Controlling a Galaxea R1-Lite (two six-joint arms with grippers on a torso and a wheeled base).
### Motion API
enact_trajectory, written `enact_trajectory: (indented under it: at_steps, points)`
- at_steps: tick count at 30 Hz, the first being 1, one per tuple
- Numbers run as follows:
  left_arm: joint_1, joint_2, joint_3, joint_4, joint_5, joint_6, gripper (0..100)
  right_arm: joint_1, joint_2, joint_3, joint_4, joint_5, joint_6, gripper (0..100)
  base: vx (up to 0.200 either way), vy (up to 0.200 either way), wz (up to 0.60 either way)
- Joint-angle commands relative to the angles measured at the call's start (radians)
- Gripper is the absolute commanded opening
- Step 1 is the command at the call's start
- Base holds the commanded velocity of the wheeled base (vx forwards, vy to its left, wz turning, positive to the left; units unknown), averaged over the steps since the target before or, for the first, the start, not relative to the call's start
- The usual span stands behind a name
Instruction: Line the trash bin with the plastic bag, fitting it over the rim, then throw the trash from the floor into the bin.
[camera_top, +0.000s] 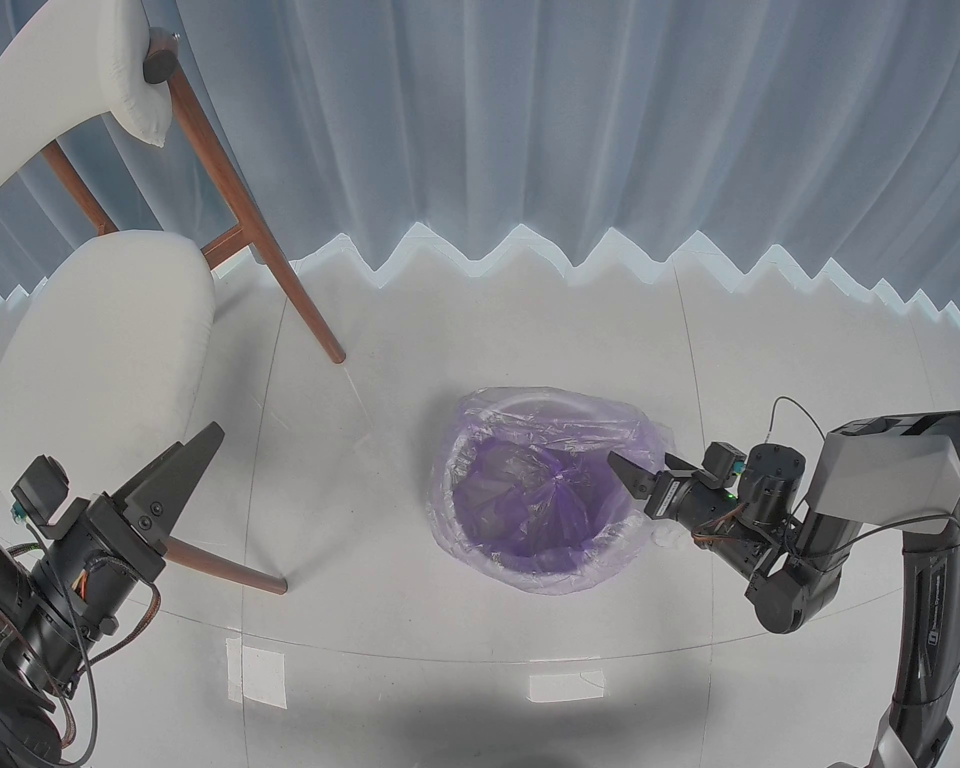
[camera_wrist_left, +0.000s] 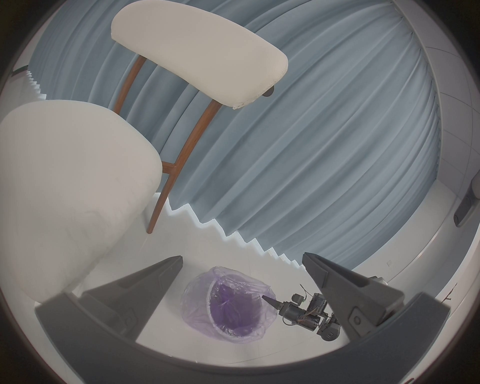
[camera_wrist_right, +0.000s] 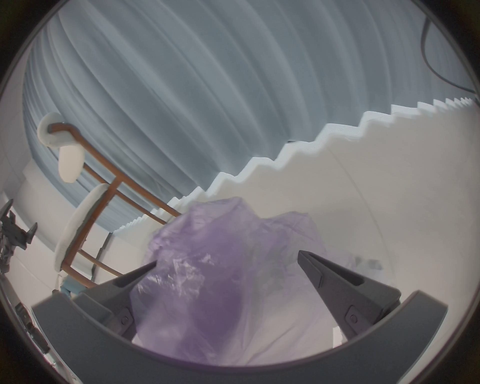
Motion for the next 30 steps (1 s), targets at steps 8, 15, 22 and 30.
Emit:
enact_trajectory:
  at_steps: [8, 15, 22, 30]
  points:
    - [-0.026, 0.073, -0.067, 0.059, -0.185, 0.001, 100, 0.022, 0.041, -0.299, 0.080, 0.006, -0.003, 100, 0.000, 0.000, 0.00]
    - [-0.031, 0.112, -0.101, 0.060, -0.197, 0.001, 100, -0.021, 0.001, -0.330, 0.072, -0.003, -0.097, 100, 0.000, 0.000, 0.00]
    - [-0.092, 0.228, -0.167, 0.082, -0.200, 0.003, 100, 0.005, -0.047, -0.196, 0.021, 0.039, -0.062, 100, 0.000, 0.000, 0.00]
    - [-0.274, 0.771, -0.590, 0.096, -0.238, 0.245, 100, 0.009, -0.034, -0.156, -0.013, 0.039, -0.055, 100, 0.000, 0.000, 0.00]
